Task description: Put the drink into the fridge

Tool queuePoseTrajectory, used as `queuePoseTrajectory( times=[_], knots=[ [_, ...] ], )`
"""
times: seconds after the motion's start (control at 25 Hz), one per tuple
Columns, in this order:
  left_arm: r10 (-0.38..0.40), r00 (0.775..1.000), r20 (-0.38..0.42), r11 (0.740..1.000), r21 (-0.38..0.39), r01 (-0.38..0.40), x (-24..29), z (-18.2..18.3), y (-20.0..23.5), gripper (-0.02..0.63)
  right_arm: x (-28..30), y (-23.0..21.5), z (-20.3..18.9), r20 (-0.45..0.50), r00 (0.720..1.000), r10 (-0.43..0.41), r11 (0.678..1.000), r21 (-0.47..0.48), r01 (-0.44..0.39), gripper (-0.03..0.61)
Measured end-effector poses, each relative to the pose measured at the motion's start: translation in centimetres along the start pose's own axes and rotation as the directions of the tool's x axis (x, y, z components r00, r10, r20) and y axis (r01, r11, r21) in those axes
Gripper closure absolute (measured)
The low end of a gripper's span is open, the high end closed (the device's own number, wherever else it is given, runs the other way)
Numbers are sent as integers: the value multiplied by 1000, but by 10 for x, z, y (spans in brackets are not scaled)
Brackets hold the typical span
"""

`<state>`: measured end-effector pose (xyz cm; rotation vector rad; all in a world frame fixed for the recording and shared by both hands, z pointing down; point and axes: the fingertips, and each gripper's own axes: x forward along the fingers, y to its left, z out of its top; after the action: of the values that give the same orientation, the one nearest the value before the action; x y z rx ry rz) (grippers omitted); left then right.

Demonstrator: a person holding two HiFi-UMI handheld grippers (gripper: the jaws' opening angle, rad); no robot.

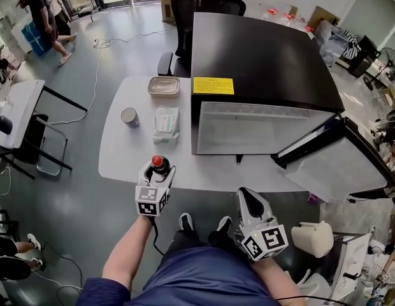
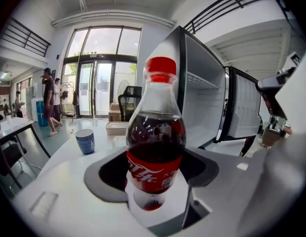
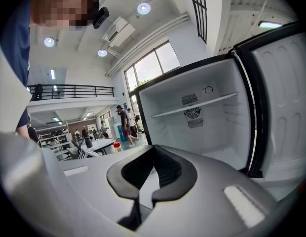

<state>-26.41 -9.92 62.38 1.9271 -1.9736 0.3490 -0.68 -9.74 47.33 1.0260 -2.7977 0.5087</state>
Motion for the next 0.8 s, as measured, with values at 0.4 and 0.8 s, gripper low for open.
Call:
queuePoseTrajectory(
  times=[0.4, 0.8],
  knots=[
    [-146, 989, 28, 988, 61, 144, 6, 45, -73, 307, -15, -17, 2, 14, 1000, -11, 1000, 25, 11, 572],
    [-298, 953, 48, 951, 99, 292, 30, 78, -150, 307, -36, -45, 6, 43, 996, -74, 996, 50, 71, 572]
  ],
)
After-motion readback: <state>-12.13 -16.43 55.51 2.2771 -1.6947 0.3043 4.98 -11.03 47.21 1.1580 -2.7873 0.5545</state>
